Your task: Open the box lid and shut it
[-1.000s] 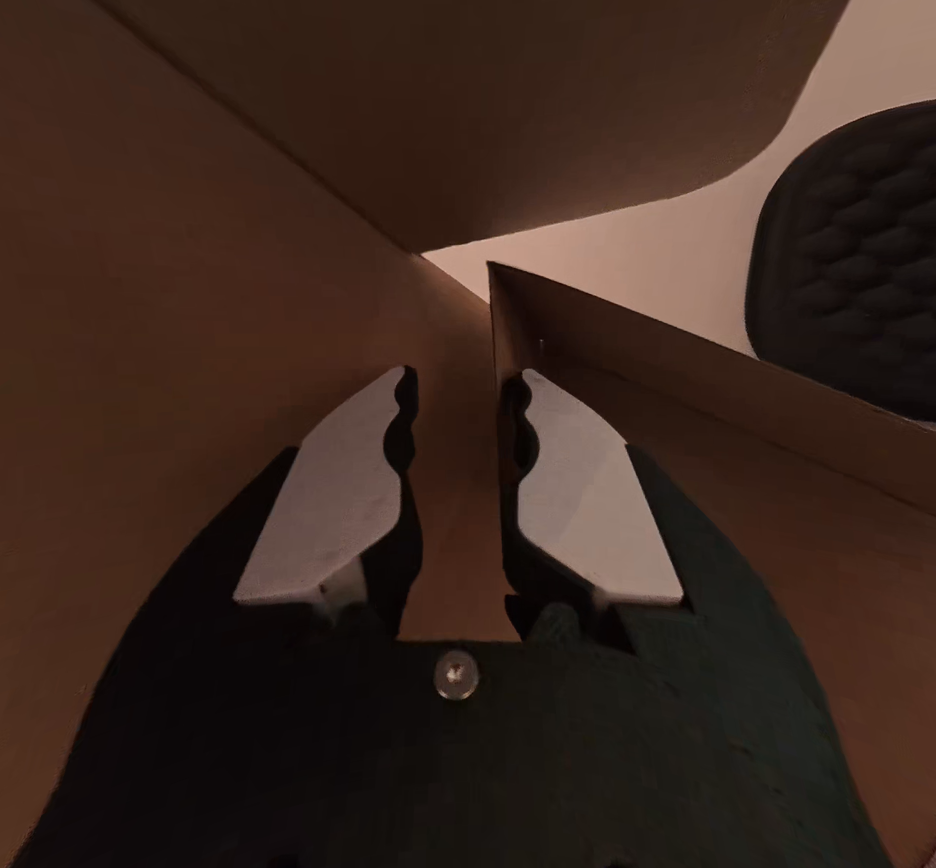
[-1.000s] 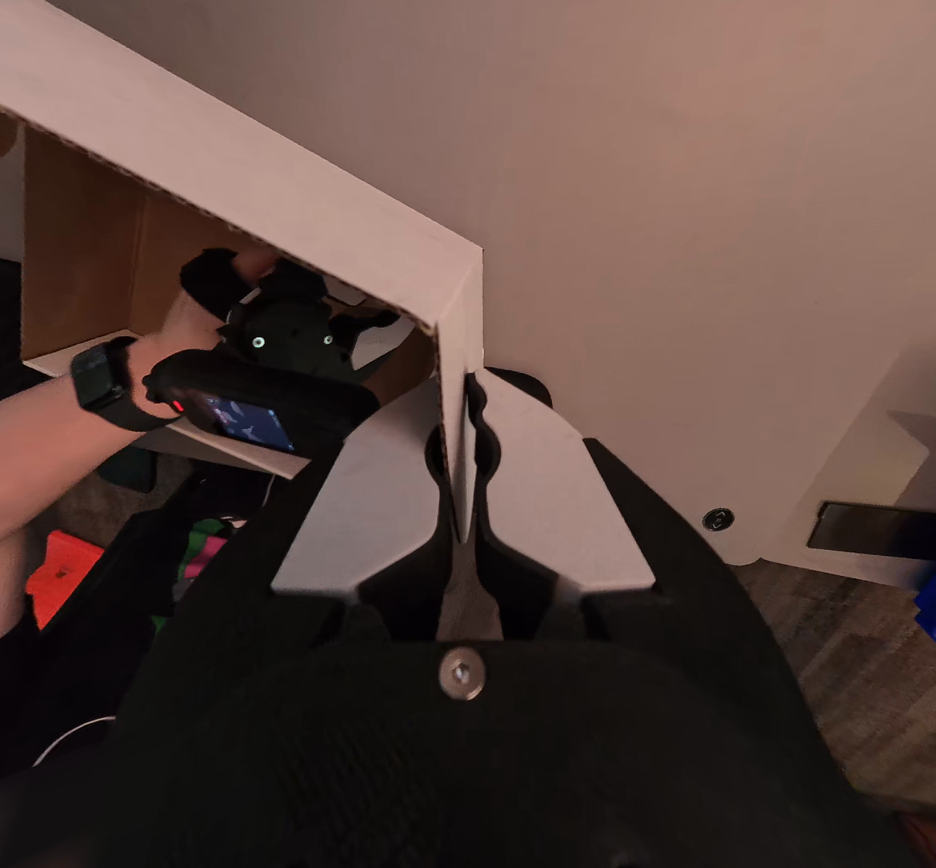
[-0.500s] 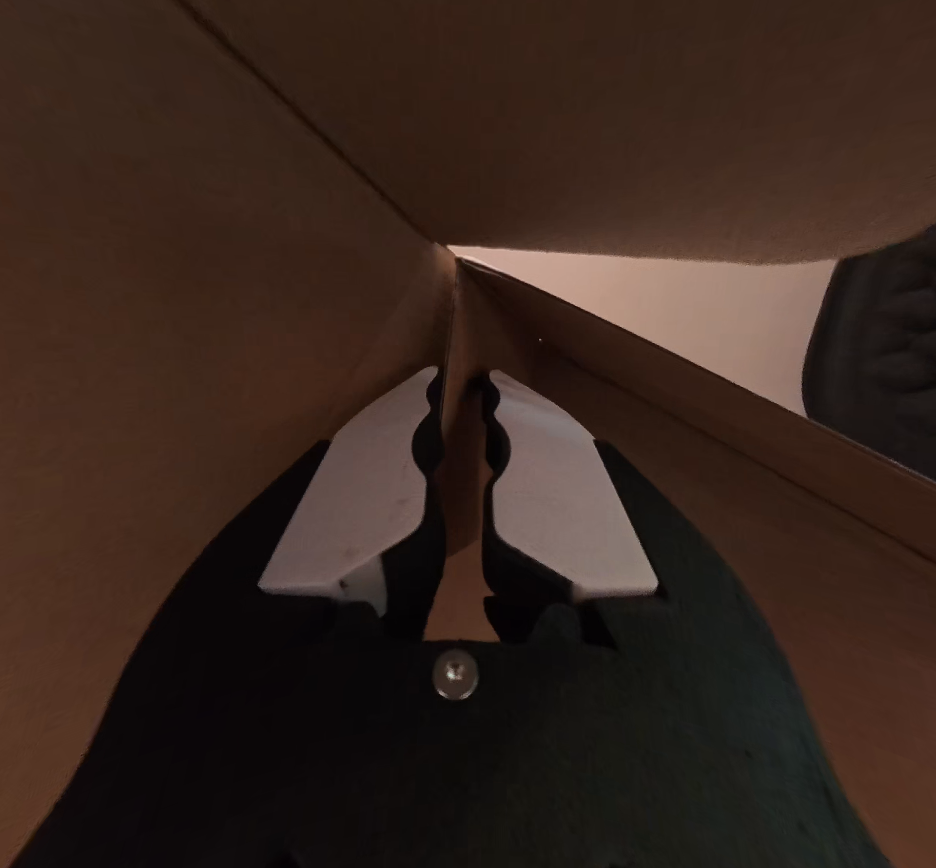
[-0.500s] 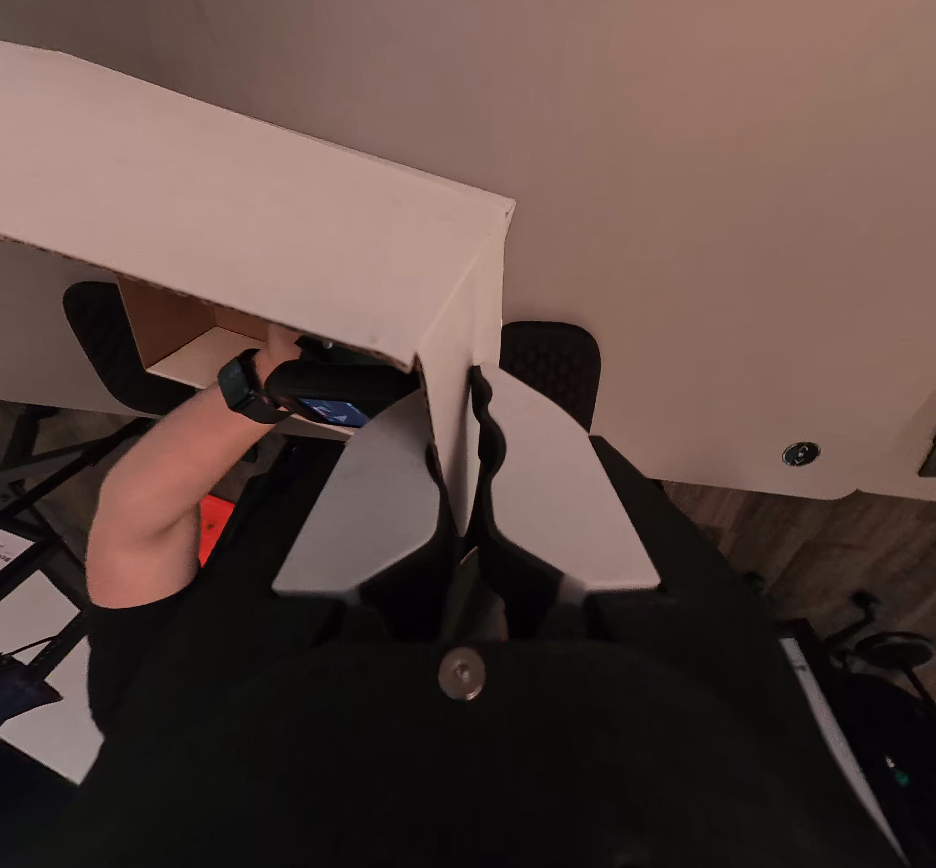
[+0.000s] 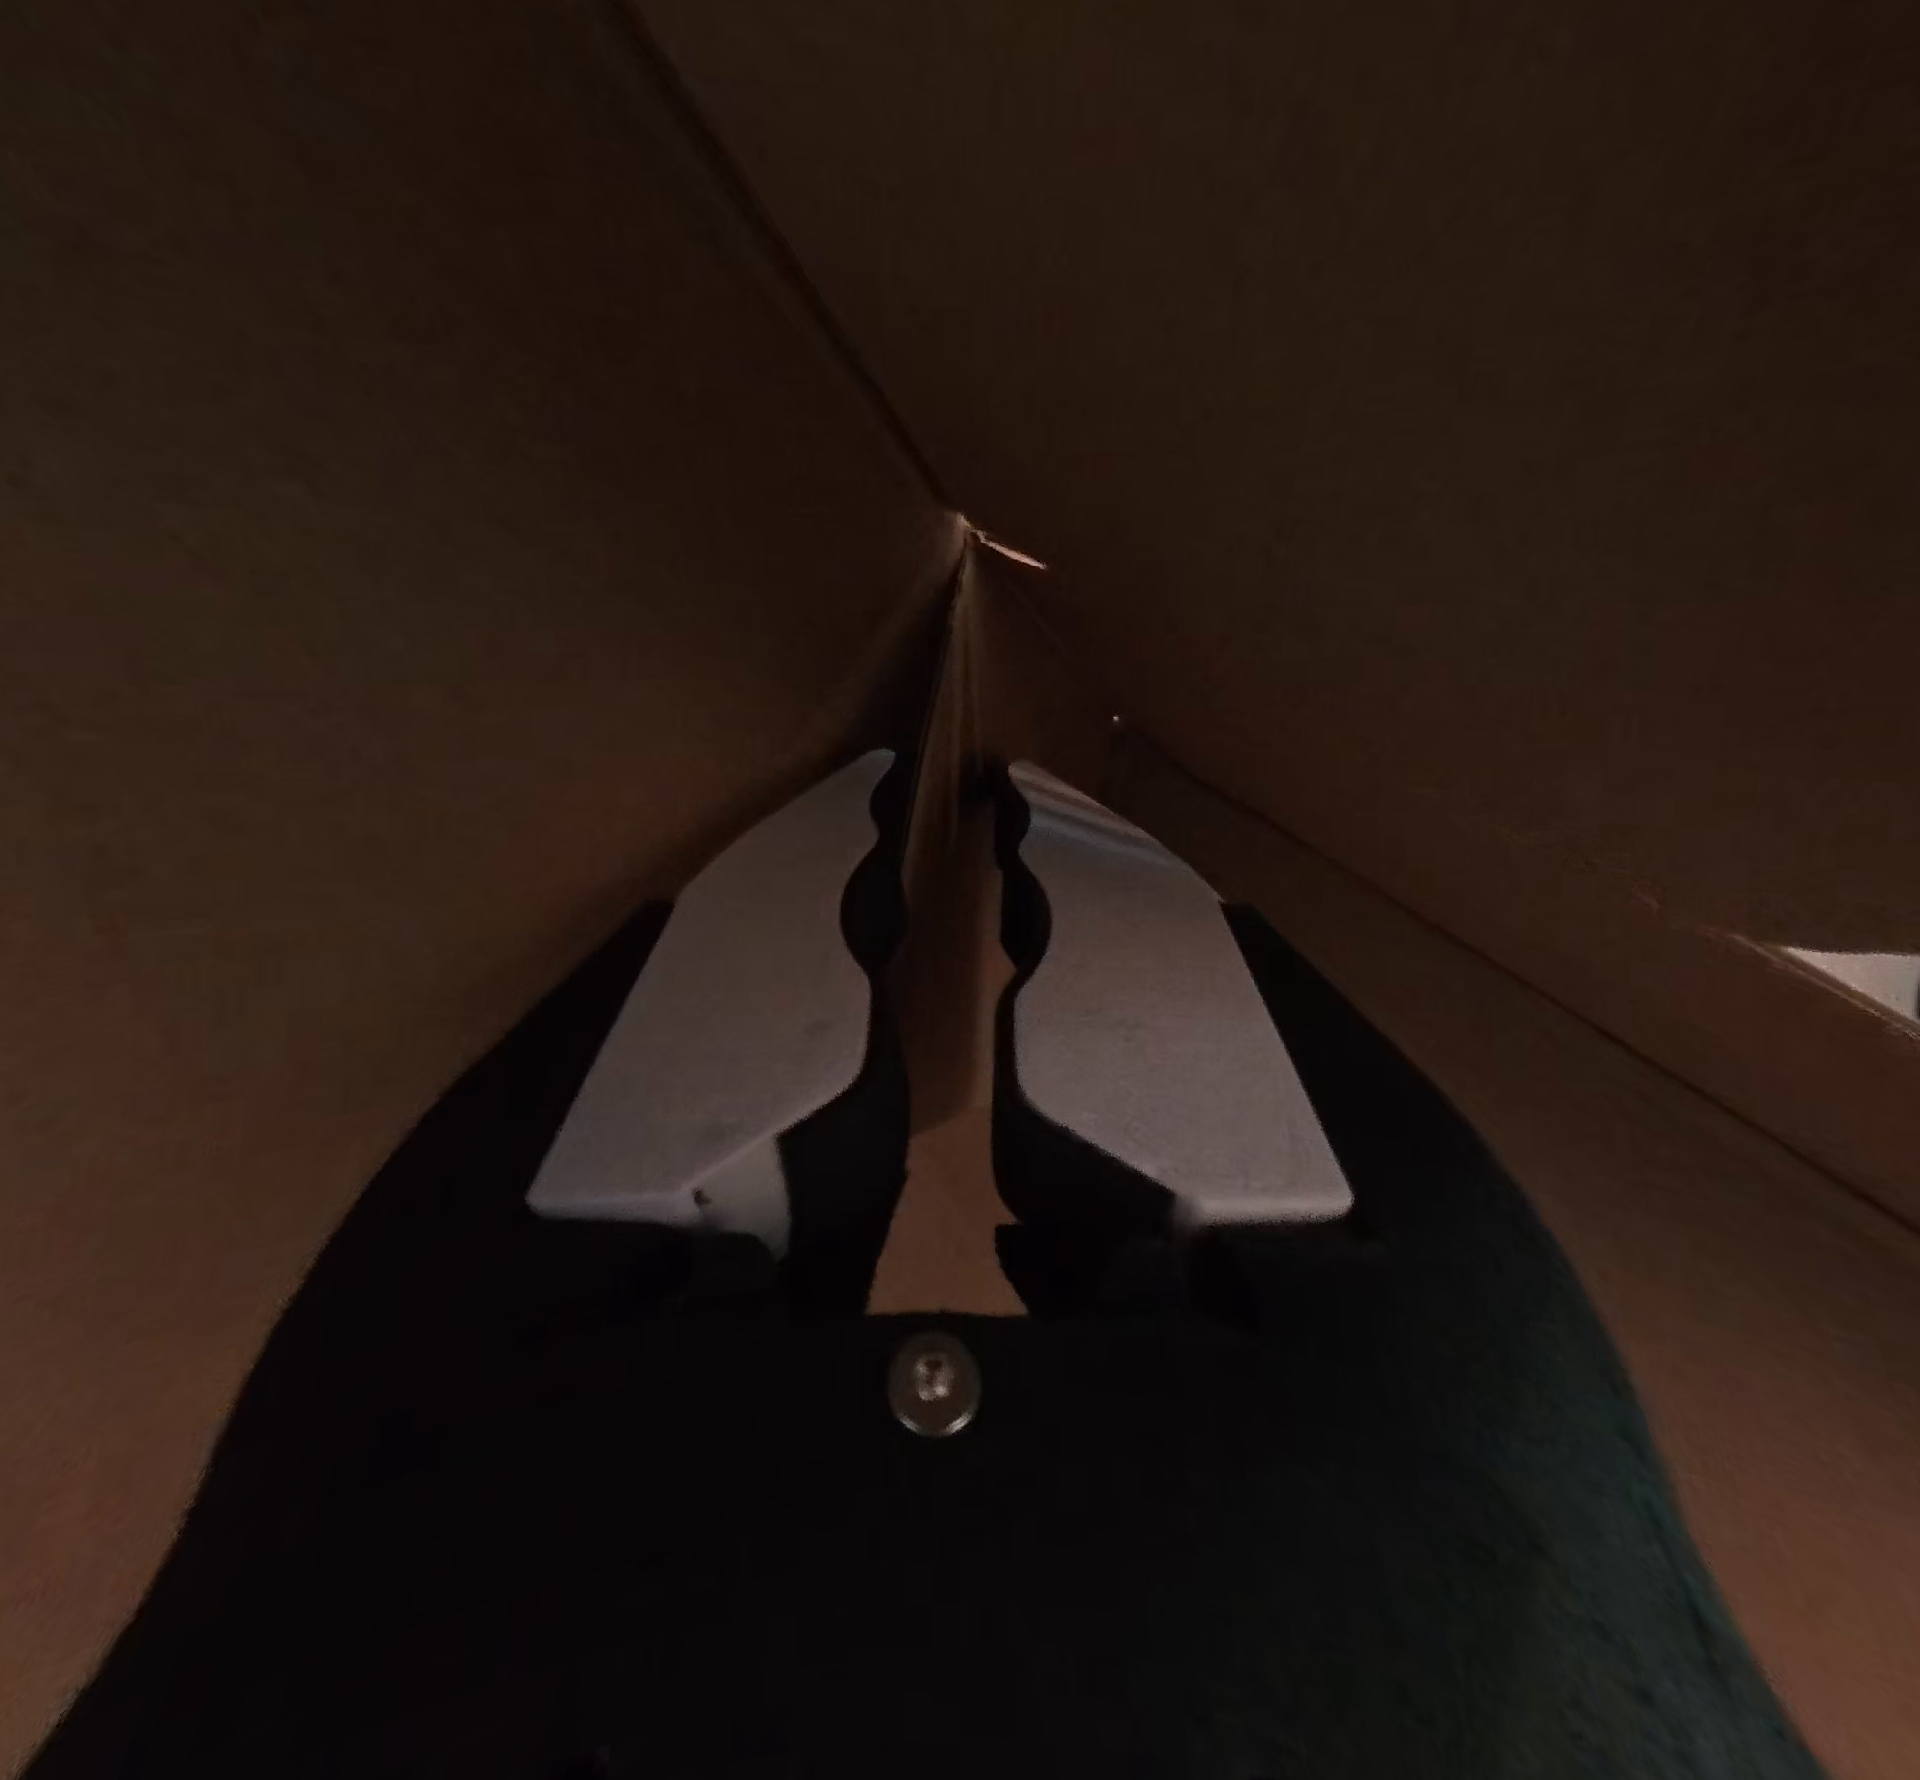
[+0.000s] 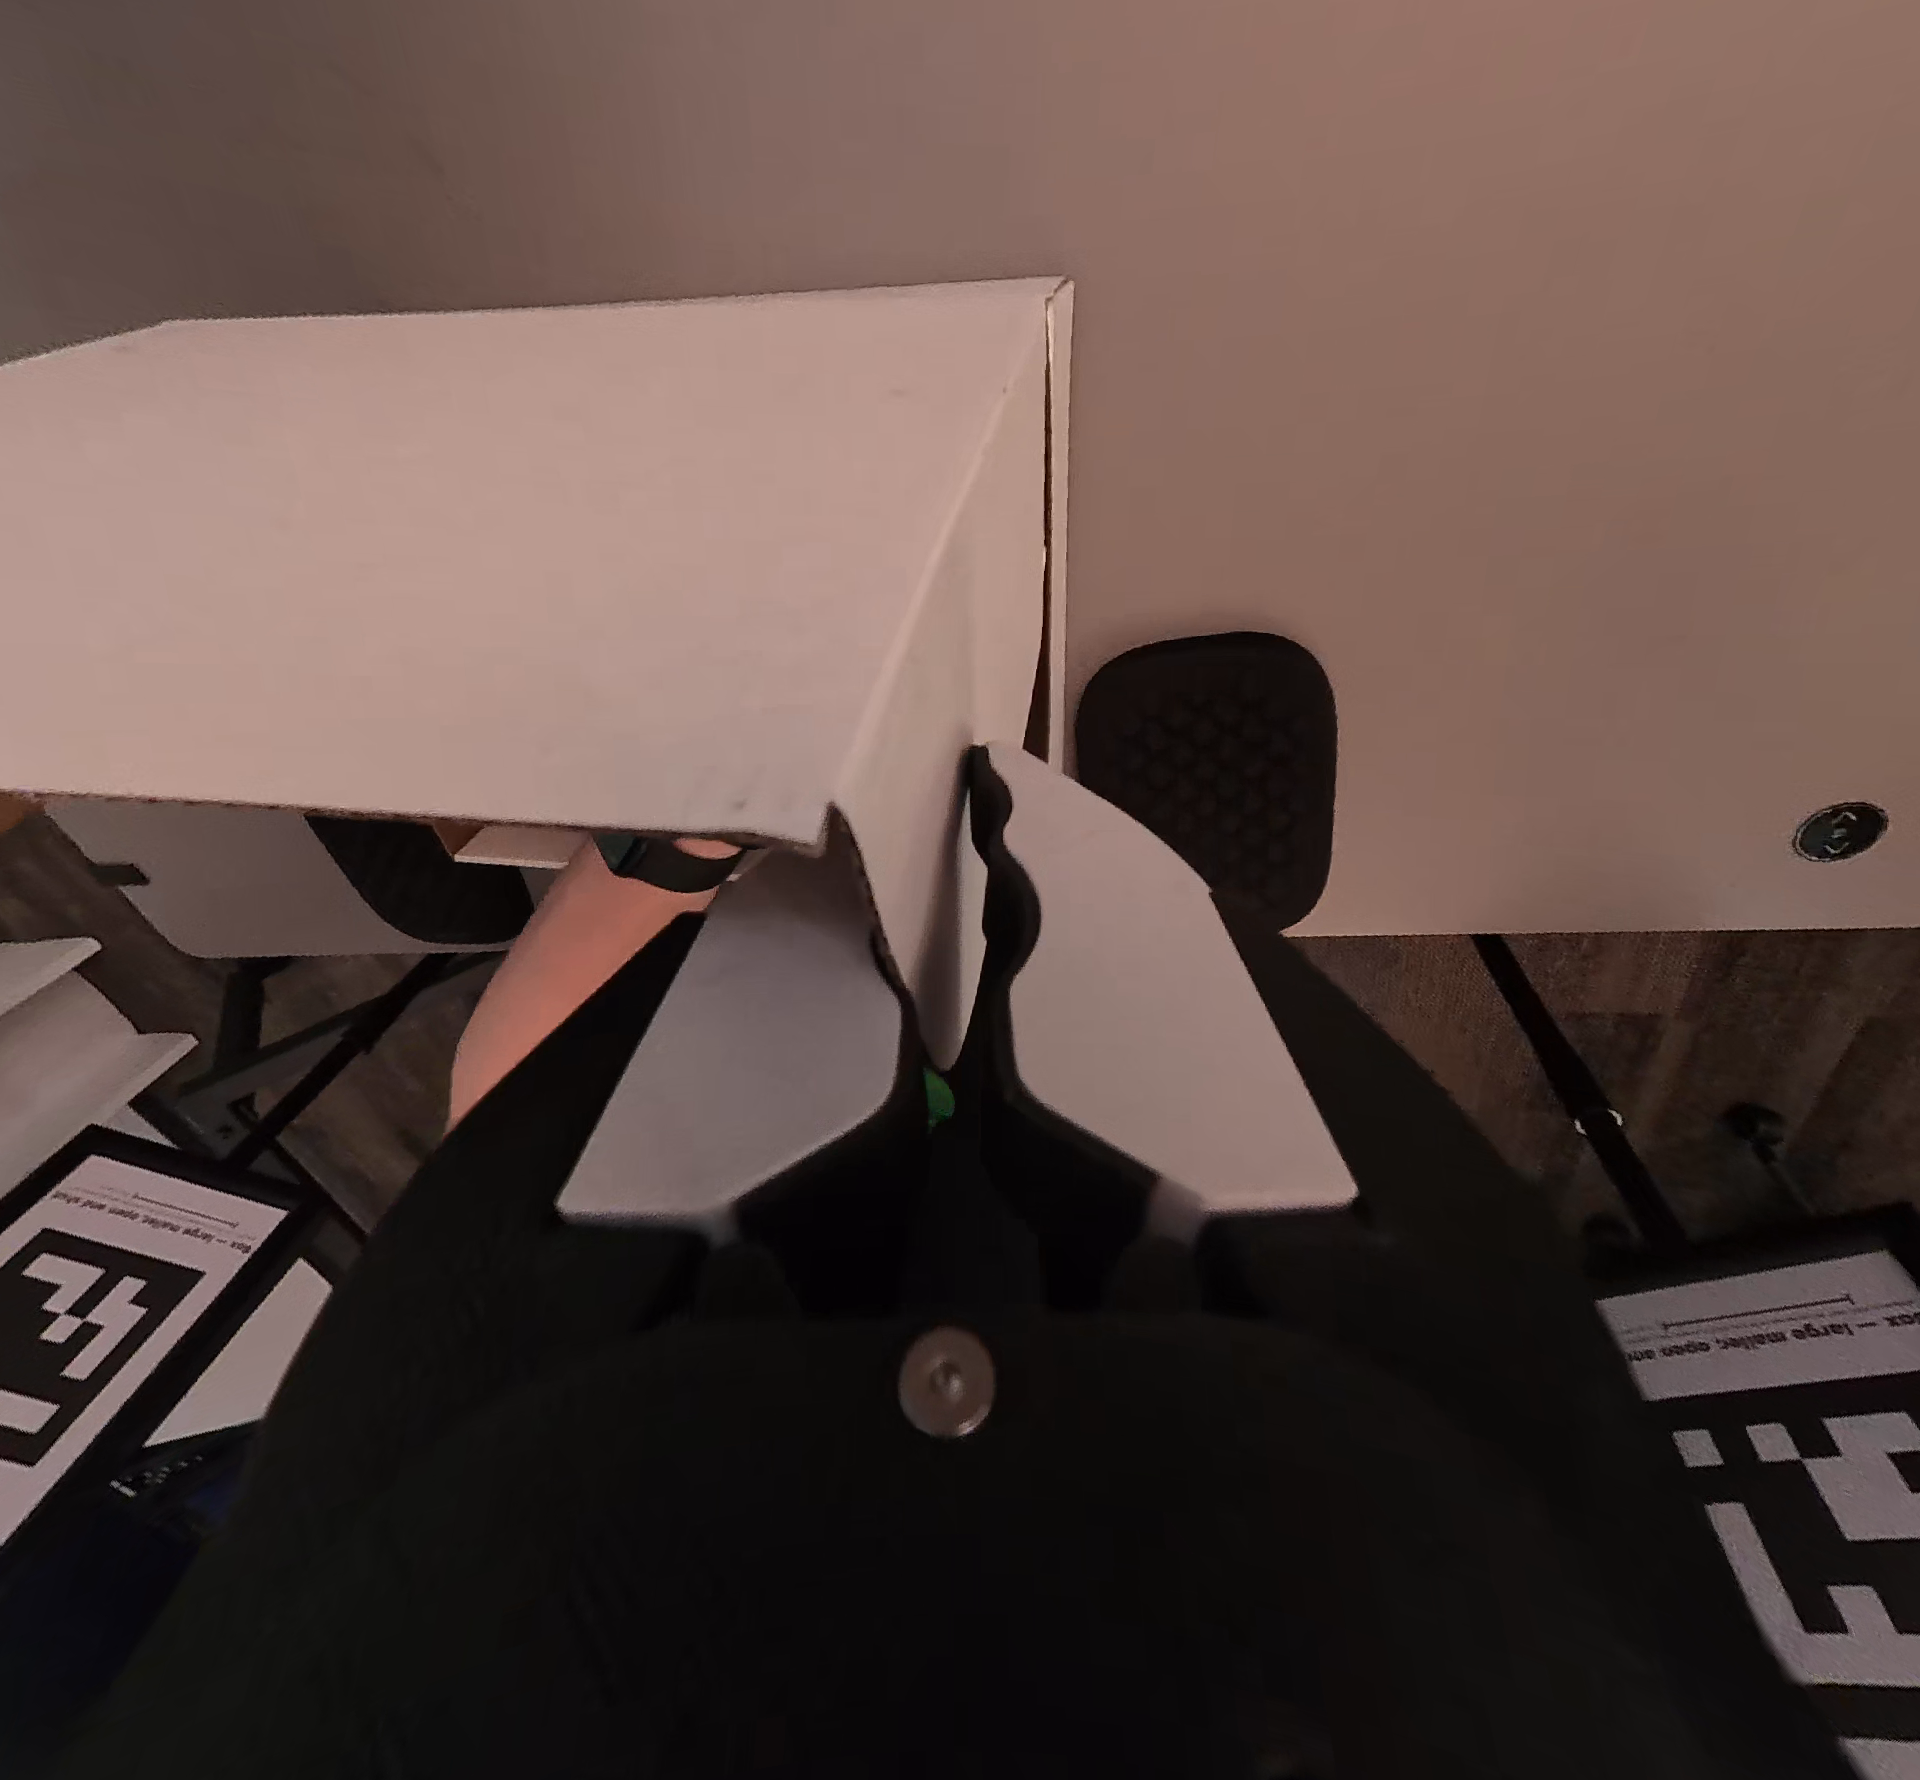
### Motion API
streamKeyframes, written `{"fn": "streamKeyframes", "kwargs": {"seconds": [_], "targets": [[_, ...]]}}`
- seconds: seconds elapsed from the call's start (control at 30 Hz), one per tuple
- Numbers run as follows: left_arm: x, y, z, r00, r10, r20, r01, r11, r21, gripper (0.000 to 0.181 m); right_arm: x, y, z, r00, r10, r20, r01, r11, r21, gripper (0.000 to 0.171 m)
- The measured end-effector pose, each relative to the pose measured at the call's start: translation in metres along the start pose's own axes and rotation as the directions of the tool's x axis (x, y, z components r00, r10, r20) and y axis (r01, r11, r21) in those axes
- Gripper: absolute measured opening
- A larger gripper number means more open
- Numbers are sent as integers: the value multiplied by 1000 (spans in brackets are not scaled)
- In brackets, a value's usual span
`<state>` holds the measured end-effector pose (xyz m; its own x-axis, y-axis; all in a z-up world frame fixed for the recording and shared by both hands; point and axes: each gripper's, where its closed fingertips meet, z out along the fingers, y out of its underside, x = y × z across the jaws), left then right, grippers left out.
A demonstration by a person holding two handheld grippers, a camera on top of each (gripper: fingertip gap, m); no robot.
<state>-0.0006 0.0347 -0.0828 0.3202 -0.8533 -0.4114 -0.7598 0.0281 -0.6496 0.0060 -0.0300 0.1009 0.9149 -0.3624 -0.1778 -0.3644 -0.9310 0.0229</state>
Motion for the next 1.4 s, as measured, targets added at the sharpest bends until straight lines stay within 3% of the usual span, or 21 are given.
{"fn": "streamKeyframes", "kwargs": {"seconds": [0.03, 0.07, 0.3, 0.6, 0.73, 0.83, 0.9, 1.0, 1.17, 1.3, 1.4], "targets": [[-1, 0, 0, 1000, 3, 0, -3, 1000, 3, 13, 0, 0, 0, 1000, 10, -2, -10, 1000, 3, 6], [-2, -1, 0, 1000, 6, 2, -6, 1000, 8, 13, -1, 1, -1, 1000, 21, -4, -21, 1000, 0, 14], [-8, -5, 3, 1000, 2, 13, -2, 1000, 28, 13, -1, 0, -2, 998, 58, 17, -59, 998, 9, 11], [-10, 2, 10, 999, -24, -22, 24, 1000, 2, 14, -1, 5, 14, 1000, -6, 24, 4, 996, 88, 11], [-17, 0, -1, 999, 38, 11, -38, 999, 4, 14, 2, 8, 17, 998, -55, -16, 57, 990, 127, 9], [-26, 7, -20, 995, 93, 31, -91, 994, -52, 26, 2, 9, 19, 998, -60, -18, 62, 987, 148, 5], [-28, 12, -39, 996, 83, 21, -81, 995, -65, 32, 3, 11, 21, 998, -63, -27, 67, 985, 158, 4], [-25, 12, -78, 999, 46, 11, -47, 999, 21, 28, 4, 16, 21, 997, -72, -37, 77, 983, 165, 4], [-5, 29, -168, 998, -49, -49, 56, 988, 146, 35, 7, 27, 26, 994, -99, -39, 104, 975, 196, 8], [-15, 43, -263, 983, -146, 116, 91, 918, 386, 31, 6, 33, 32, 992, -118, -38, 123, 963, 240, 5], [-50, 67, -332, 900, -333, 282, 131, 822, 554, 30, 6, 35, 35, 991, -127, -52, 137, 954, 266, 5]]}}
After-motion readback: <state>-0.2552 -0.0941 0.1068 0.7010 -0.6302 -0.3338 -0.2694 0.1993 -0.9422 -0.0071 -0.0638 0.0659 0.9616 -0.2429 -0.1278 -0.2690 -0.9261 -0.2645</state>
